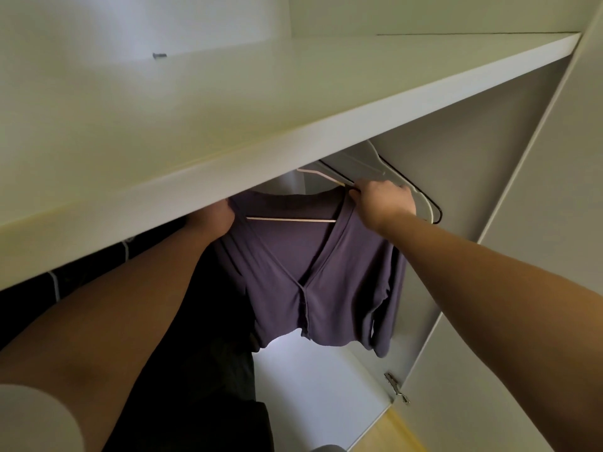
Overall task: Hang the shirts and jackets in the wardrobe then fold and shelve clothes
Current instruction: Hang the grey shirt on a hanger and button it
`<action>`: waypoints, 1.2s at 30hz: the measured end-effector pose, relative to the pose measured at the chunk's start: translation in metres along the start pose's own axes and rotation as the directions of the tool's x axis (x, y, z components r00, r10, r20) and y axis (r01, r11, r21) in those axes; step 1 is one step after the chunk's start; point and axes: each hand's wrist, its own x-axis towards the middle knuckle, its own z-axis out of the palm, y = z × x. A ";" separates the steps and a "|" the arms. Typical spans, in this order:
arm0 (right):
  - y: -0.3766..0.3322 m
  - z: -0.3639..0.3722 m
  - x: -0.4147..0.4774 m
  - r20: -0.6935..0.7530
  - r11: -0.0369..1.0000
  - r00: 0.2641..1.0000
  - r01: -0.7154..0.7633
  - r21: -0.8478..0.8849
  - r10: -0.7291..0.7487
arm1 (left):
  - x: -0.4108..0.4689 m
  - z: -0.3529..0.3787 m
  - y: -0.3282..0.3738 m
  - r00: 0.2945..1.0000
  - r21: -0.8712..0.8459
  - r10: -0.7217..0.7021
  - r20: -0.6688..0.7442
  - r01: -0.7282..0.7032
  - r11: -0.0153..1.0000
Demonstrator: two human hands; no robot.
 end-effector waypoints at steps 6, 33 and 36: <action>0.006 -0.001 -0.004 0.041 0.993 0.999 -0.030 0.117 0.025 | -0.006 0.001 -0.006 1.000 0.028 0.003 0.004 -0.003 1.000; 0.025 -0.004 -0.033 0.087 0.994 0.996 -0.020 0.108 0.011 | -0.003 0.002 0.012 0.999 0.032 0.038 -0.009 -0.038 0.999; 0.020 -0.011 -0.035 0.102 0.999 0.995 0.004 0.035 -0.008 | -0.007 -0.001 0.028 0.993 -0.026 0.117 -0.025 -0.117 0.993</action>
